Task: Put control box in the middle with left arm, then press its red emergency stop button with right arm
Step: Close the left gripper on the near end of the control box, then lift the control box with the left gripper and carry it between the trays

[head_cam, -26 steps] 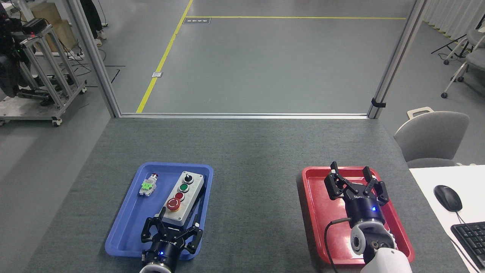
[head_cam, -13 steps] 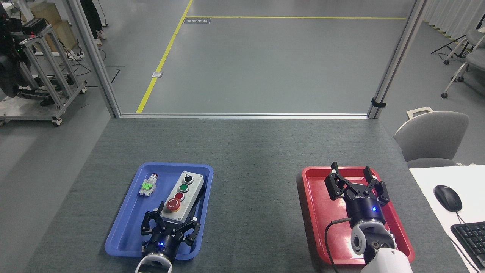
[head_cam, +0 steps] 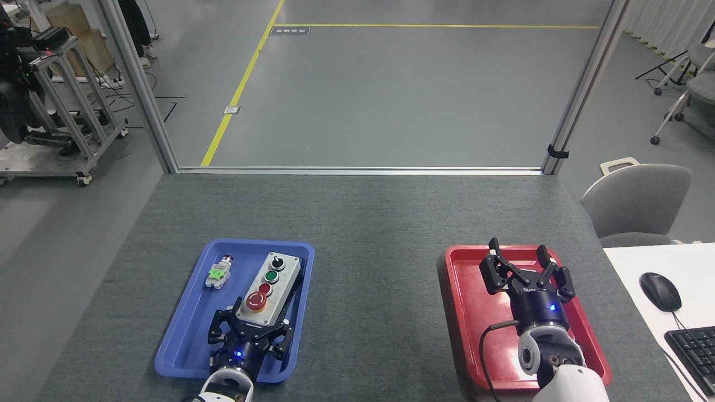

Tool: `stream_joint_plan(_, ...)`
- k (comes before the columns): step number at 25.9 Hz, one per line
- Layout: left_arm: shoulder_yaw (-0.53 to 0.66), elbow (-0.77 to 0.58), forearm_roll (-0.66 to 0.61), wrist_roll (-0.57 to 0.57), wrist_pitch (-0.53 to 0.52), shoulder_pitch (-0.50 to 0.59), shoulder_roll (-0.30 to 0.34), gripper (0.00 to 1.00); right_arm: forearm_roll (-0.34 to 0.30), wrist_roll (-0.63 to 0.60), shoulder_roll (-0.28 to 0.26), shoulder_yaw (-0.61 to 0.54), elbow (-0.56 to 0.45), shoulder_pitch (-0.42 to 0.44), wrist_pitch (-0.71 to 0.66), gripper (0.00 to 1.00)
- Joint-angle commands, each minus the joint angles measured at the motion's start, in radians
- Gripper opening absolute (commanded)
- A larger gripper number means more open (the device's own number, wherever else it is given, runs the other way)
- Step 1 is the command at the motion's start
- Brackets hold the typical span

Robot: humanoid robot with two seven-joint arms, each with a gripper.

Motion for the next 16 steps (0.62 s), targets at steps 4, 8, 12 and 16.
stream_joint_plan(4, 0.0, 0.025, 0.002, 0.006, -0.005, -0.021, -0.001, 0.98, 0.001, 0.0, 0.0, 0.0, -0.001, 0.0, 0.002, 1.0)
stream_joint_plan(8, 0.0, 0.025, 0.005, 0.005, 0.0, -0.023, -0.004, 0.97, 0.0, 0.0, 0.0, 0.0, -0.001, 0.0, 0.003, 1.0)
stream_joint_plan(12, 0.0, 0.025, 0.006, 0.005, -0.004, -0.024, -0.003, 0.88, 0.0, 0.0, 0.0, 0.0, -0.001, 0.0, 0.003, 1.0)
stream_joint_plan(16, 0.0, 0.022, 0.005, 0.005, -0.011, -0.03, 0.002, 0.71, 0.0, 0.0, 0.001, 0.0, -0.001, 0.0, 0.003, 1.0)
